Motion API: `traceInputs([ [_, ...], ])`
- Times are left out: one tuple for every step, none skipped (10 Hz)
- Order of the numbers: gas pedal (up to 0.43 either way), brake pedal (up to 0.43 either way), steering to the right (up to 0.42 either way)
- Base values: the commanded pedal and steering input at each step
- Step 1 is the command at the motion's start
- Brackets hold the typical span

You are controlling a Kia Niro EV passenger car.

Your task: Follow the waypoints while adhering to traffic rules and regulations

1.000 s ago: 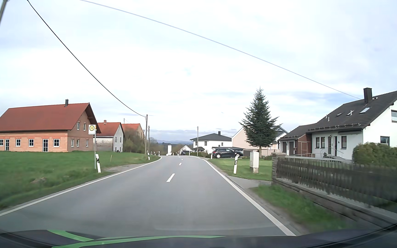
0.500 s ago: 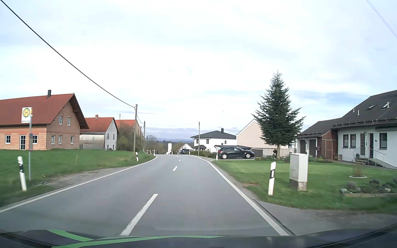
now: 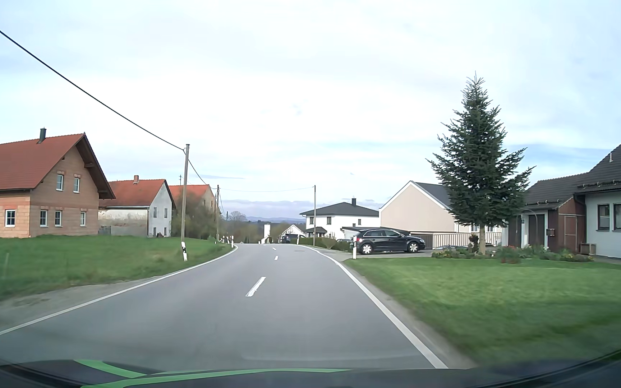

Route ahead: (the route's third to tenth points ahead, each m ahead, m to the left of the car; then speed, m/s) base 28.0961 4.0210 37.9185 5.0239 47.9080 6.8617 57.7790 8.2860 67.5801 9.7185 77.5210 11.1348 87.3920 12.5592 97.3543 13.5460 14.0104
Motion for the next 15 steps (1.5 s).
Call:
traceInputs([
  [0.000,0.000,-0.004],
  [0.000,0.000,-0.004],
  [0.000,0.000,-0.005],
  [0.000,0.000,-0.005],
  [0.000,0.000,-0.006],
  [0.000,0.000,-0.006],
  [0.000,0.000,-0.007],
  [0.000,0.000,-0.007],
  [0.008,0.000,-0.008],
  [0.028,0.000,-0.009],
  [0.039,0.000,-0.010],
  [0.047,0.000,-0.012],
  [0.047,0.000,-0.014],
  [0.059,0.000,-0.016],
  [0.059,0.000,-0.018],
])
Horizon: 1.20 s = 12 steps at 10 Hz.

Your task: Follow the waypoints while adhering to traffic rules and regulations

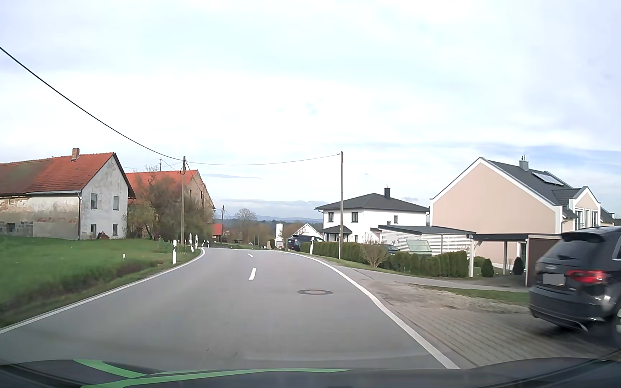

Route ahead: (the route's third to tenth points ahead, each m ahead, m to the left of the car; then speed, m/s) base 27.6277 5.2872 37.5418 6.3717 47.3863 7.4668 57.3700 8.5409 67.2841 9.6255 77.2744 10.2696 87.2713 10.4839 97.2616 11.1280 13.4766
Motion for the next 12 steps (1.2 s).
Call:
traceInputs([
  [0.059,0.000,-0.020],
  [0.059,0.000,-0.021],
  [0.067,0.000,-0.021],
  [0.067,0.000,-0.021],
  [0.067,0.000,-0.021],
  [0.067,0.000,-0.022],
  [0.067,0.000,-0.024],
  [0.067,0.000,-0.027],
  [0.067,0.000,-0.032],
  [0.067,0.000,-0.036],
  [0.067,0.000,-0.044],
  [0.067,0.000,-0.050],
])
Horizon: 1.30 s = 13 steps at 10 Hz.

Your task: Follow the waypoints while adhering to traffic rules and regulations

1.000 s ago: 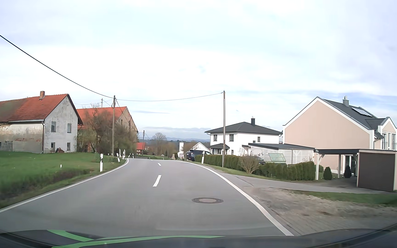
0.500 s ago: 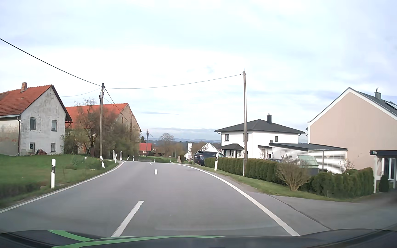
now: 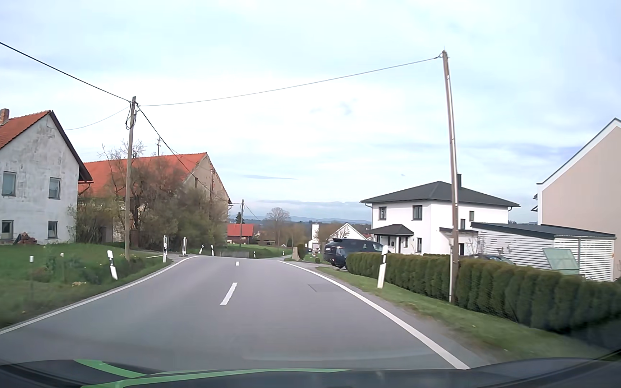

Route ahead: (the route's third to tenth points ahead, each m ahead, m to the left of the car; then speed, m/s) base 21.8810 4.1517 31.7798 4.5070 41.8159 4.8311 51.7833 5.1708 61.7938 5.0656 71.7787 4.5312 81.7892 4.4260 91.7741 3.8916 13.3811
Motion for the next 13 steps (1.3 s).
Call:
traceInputs([
  [0.067,0.000,-0.053],
  [0.067,0.000,-0.053],
  [0.067,0.000,-0.053],
  [0.067,0.000,-0.053],
  [0.067,0.000,-0.052],
  [0.067,0.000,-0.051],
  [0.067,0.000,-0.047],
  [0.067,0.000,-0.042],
  [0.067,0.000,-0.032],
  [0.067,0.000,-0.024],
  [0.067,0.000,-0.019],
  [0.067,0.000,-0.014],
  [0.067,0.000,-0.010],
])
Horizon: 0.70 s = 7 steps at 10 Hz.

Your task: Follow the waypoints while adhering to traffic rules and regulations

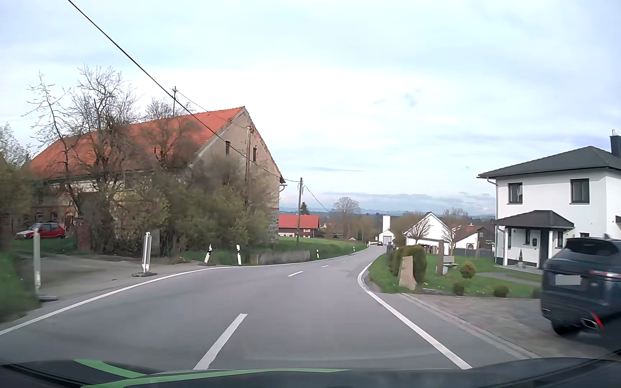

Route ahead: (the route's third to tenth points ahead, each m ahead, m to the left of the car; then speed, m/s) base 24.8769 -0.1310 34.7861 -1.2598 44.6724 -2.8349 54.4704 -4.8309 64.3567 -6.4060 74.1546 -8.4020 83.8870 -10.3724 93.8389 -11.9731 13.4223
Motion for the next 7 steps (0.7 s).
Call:
traceInputs([
  [0.067,0.000,-0.004],
  [0.067,0.000,0.004],
  [0.059,0.000,0.018],
  [0.059,0.000,0.027],
  [0.059,0.000,0.033],
  [0.059,0.000,0.039],
  [0.059,0.000,0.043],
])
